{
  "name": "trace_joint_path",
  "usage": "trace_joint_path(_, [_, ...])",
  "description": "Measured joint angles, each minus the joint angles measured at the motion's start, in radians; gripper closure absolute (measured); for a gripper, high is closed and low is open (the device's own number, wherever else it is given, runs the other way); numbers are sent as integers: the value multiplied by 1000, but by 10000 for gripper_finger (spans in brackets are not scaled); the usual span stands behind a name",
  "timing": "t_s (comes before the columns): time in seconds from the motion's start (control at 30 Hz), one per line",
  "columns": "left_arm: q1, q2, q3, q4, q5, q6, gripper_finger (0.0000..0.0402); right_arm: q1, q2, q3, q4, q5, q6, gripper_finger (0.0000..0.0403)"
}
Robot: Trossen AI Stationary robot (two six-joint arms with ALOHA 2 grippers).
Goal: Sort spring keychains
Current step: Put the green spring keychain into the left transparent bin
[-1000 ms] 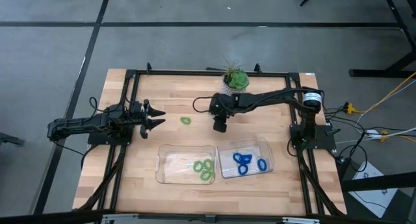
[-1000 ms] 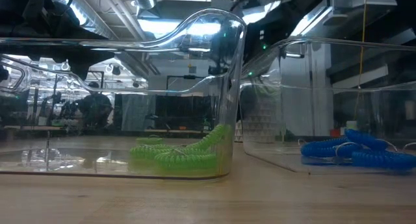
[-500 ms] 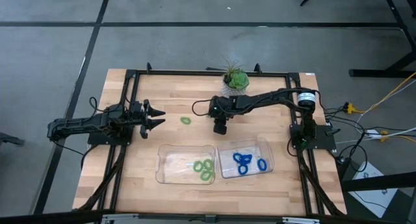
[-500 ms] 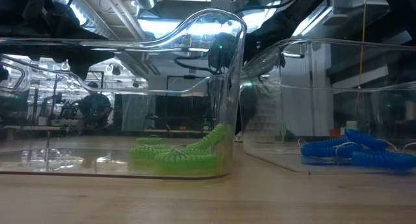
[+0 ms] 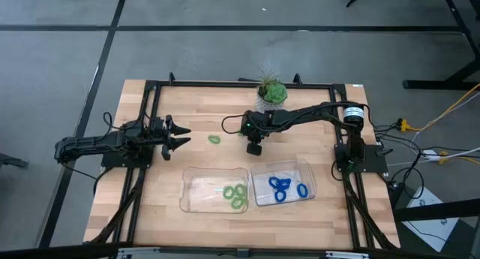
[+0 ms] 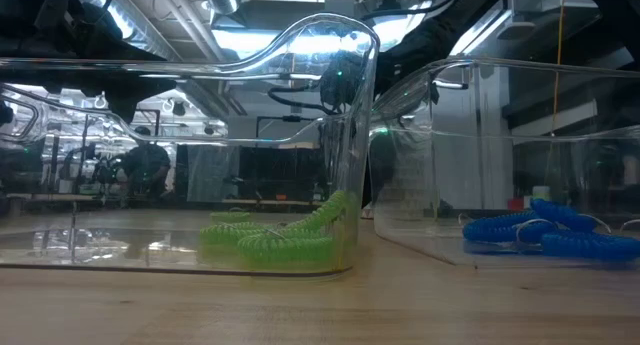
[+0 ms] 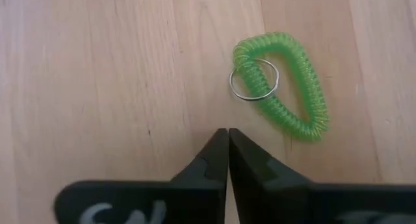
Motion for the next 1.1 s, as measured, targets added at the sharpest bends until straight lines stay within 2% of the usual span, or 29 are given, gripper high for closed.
trace_joint_path(0.43, [0,0,0,0,0,0,224,2,7,81,-6,-27,-203,343])
trace_joint_path(0.87, [0,0,0,0,0,0,224,-5,18,105,51,-22,-210,231])
trace_joint_path(1.1, [0,0,0,0,0,0,224,-29,64,105,50,-19,-198,211])
